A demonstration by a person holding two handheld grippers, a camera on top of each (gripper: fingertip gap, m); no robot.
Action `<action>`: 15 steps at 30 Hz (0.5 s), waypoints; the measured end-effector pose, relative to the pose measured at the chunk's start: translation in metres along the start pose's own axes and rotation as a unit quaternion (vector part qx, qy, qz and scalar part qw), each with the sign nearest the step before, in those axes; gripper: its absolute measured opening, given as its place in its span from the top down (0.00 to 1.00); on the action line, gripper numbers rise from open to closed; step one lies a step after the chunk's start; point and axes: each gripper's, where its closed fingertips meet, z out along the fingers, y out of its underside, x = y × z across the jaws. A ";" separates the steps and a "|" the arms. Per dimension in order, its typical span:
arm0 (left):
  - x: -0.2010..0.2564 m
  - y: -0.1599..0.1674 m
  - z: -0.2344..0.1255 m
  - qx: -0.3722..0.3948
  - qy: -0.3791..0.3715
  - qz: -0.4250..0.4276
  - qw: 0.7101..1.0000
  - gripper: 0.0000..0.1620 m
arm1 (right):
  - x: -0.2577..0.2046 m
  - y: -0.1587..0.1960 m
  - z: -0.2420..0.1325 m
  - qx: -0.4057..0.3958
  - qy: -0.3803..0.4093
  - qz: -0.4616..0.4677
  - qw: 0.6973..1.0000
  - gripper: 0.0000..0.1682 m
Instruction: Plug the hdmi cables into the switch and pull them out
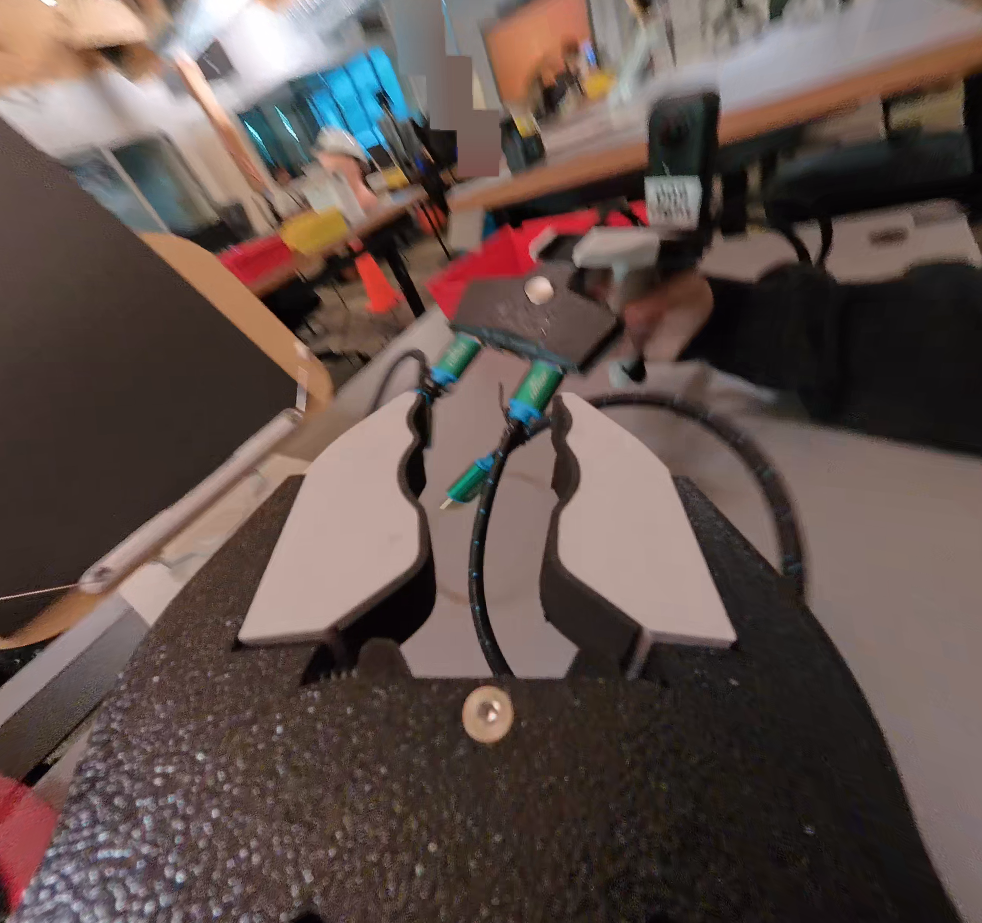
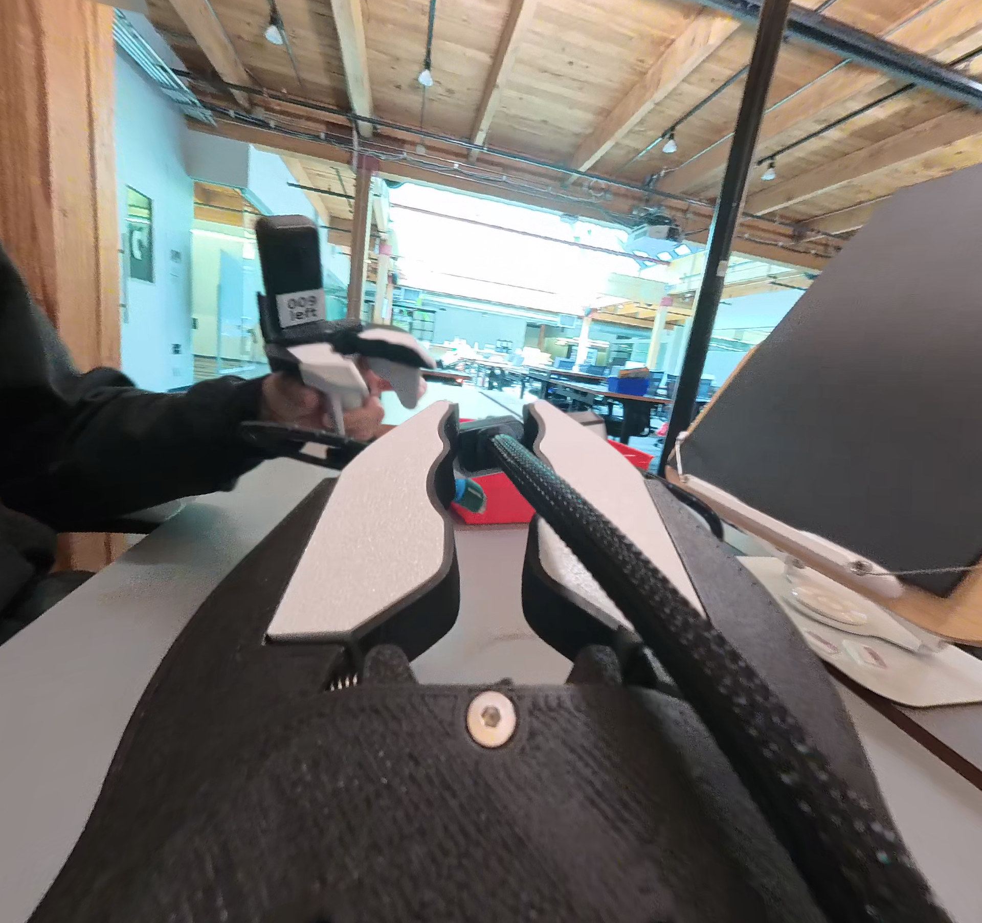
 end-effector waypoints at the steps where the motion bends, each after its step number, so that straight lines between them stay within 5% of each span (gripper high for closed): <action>1: -0.009 -0.012 -0.011 0.036 -0.026 -0.009 0.999 0.72 | 0.004 -0.002 -0.002 -0.001 0.012 -0.005 1.000 0.86; 4: -0.031 -0.021 -0.038 0.079 -0.088 -0.027 0.993 0.73 | 0.008 -0.011 -0.003 -0.014 0.033 -0.034 0.999 0.86; 10: -0.024 0.042 -0.052 -0.022 -0.094 -0.014 0.995 0.73 | 0.019 -0.069 -0.018 -0.072 0.114 -0.145 0.980 0.85; 15: -0.018 0.067 -0.051 -0.082 -0.074 0.015 0.994 0.73 | 0.085 -0.138 -0.102 -0.129 0.388 -0.262 0.874 0.86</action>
